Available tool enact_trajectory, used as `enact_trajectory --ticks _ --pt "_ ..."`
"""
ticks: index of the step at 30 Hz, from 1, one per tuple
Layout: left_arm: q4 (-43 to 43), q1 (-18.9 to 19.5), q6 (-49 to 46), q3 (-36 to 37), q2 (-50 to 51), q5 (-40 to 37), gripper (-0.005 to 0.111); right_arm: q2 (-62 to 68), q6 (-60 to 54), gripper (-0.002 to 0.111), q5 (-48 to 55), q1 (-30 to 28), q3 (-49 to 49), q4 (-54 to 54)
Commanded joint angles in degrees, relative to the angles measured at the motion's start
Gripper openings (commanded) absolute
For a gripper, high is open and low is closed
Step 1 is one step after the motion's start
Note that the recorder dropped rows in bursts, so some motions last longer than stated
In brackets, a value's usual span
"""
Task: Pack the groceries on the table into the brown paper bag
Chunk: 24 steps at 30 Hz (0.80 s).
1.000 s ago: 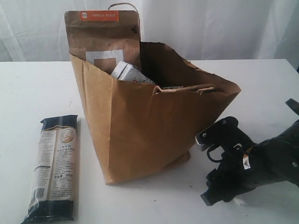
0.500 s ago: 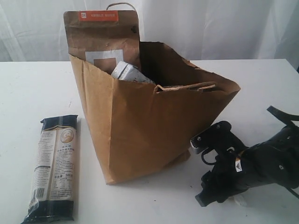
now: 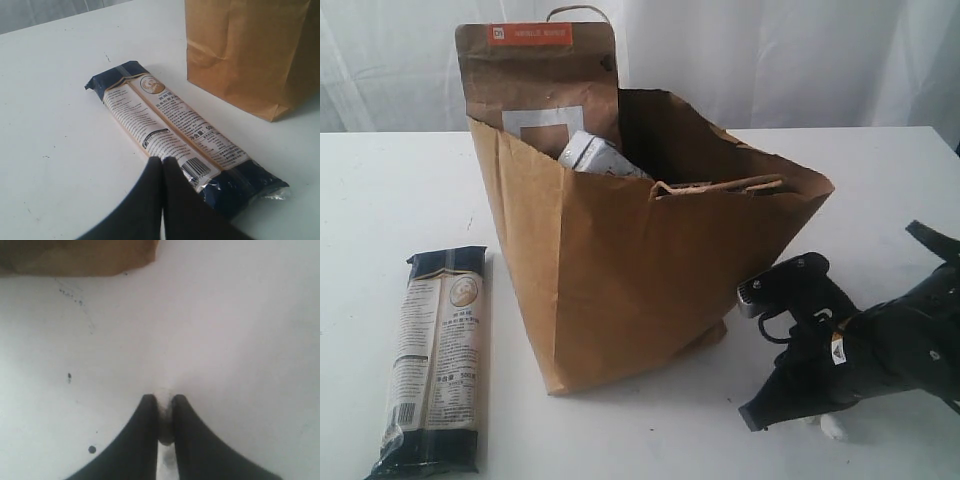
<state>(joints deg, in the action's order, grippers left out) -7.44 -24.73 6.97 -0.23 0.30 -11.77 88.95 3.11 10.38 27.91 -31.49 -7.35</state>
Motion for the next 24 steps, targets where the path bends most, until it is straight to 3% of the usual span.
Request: enact_trajectory --ticks 1,15,24 --pt "-0.1 0.1 0.5 0.2 -0.3 0.1 0.0 -7.0 1.6 0.0 3.8 -0.5 0.1 0.4" --pt "-0.1 0.1 0.5 0.2 -0.3 0.1 0.0 -33.7 1.6 0.0 19.9 -0.5 -0.6 3.0" --pt "-0.1 0.1 0.5 0.2 -0.3 0.1 0.0 -40.9 -0.8 0.0 31.3 -0.5 -15.1 3.0"
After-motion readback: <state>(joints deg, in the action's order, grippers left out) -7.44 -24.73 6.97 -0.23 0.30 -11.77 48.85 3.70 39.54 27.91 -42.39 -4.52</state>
